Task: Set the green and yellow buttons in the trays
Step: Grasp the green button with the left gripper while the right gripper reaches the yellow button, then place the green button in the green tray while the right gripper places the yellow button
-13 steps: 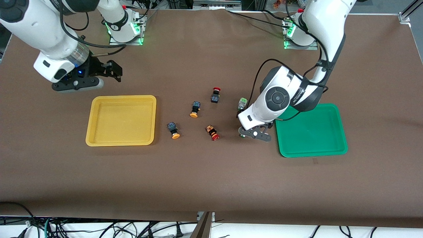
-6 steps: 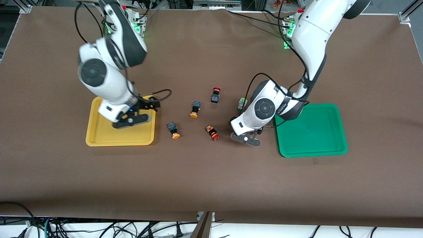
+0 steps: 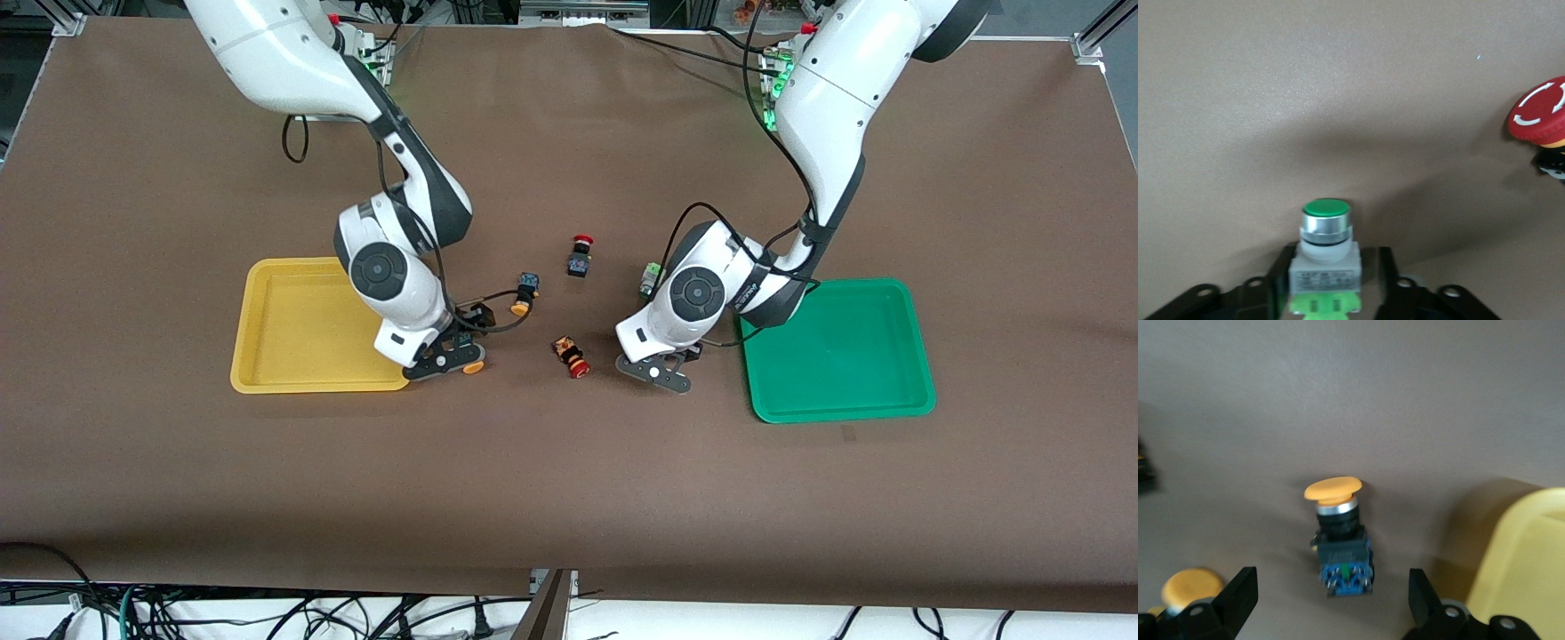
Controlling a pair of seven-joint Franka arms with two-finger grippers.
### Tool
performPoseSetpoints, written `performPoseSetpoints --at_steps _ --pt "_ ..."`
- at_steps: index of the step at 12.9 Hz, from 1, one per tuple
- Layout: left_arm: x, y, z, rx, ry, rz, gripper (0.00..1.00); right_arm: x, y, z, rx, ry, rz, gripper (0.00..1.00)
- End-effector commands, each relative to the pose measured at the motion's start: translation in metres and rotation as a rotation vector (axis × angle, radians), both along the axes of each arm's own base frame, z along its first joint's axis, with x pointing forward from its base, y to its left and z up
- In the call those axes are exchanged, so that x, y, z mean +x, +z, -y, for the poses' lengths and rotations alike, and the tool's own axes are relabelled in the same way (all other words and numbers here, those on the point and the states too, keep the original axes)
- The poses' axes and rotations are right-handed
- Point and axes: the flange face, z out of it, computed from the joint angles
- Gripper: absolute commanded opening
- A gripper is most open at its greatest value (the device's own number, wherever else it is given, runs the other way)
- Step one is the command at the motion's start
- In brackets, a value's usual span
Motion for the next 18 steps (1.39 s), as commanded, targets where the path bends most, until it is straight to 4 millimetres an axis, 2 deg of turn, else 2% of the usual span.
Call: performPoseSetpoints --at_steps 1,2,3,4,5,6,7,8,9,10,11,12,13,14,15,16,17,18 --pt "0.007 0.034 -0.013 0.036 -0.014 0.007 0.02 0.006 -0.007 -0.001 0.009 0.003 0.016 1.00" --pt "0.012 0.057 -0.025 0.060 -0.006 -0.009 0.02 0.005 -0.014 -0.001 0.011 0.001 0.017 0.99" --pt "0.022 0.079 -0.045 0.075 0.021 -0.021 0.02 0.004 -0.023 0.002 0.010 -0.003 0.014 0.95" --pt "0.027 0.093 -0.064 0.094 0.033 -0.047 0.05 0.001 -0.028 0.002 0.006 -0.001 0.007 0.78" --pt "0.035 0.097 -0.093 0.108 0.032 -0.075 0.06 0.001 -0.029 0.004 0.004 -0.001 0.003 0.46" --pt "0.045 0.097 -0.126 0.126 -0.010 -0.087 0.06 0.002 -0.029 0.006 0.003 -0.005 0.000 0.20" --pt "0.052 0.094 -0.158 0.158 -0.075 -0.091 0.06 0.003 -0.027 0.009 0.000 -0.008 -0.007 0.00" --pt "0.058 0.085 -0.188 0.172 -0.112 -0.102 0.10 0.004 -0.020 0.013 -0.006 -0.014 -0.021 0.00" --pt "0.060 0.070 -0.206 0.168 -0.123 -0.120 0.12 0.007 -0.005 0.015 -0.009 -0.017 -0.023 0.00" --pt "0.058 0.055 -0.213 0.164 -0.121 -0.128 0.15 0.010 0.015 0.018 -0.010 -0.020 -0.025 0.00" --pt "0.052 0.040 -0.212 0.159 -0.128 -0.122 0.26 0.013 0.036 0.024 -0.012 -0.021 -0.025 0.00" --pt "0.050 0.034 -0.215 0.153 -0.125 -0.113 0.49 0.016 0.053 0.037 -0.028 -0.012 -0.031 0.00" --pt "0.052 0.035 -0.219 0.154 -0.115 -0.113 0.99 0.020 0.066 0.060 -0.053 0.018 -0.051 0.00" --pt "0.053 0.045 -0.218 0.154 -0.115 -0.110 1.00 0.028 0.073 0.094 -0.079 0.050 -0.054 0.00" --pt "0.053 0.066 -0.211 0.147 -0.105 -0.108 1.00 0.031 0.073 0.128 -0.101 0.077 -0.061 0.00" --pt "0.045 0.090 -0.192 0.147 -0.122 -0.123 1.00 0.028 0.067 0.159 -0.117 0.070 -0.076 0.00" --pt "0.029 0.114 -0.158 0.134 -0.127 -0.142 1.00 0.019 0.058 0.178 -0.130 0.048 -0.101 0.00" --pt "0.016 0.126 -0.129 0.110 -0.055 -0.163 1.00 0.006 0.049 0.194 -0.138 0.029 -0.123 0.00"
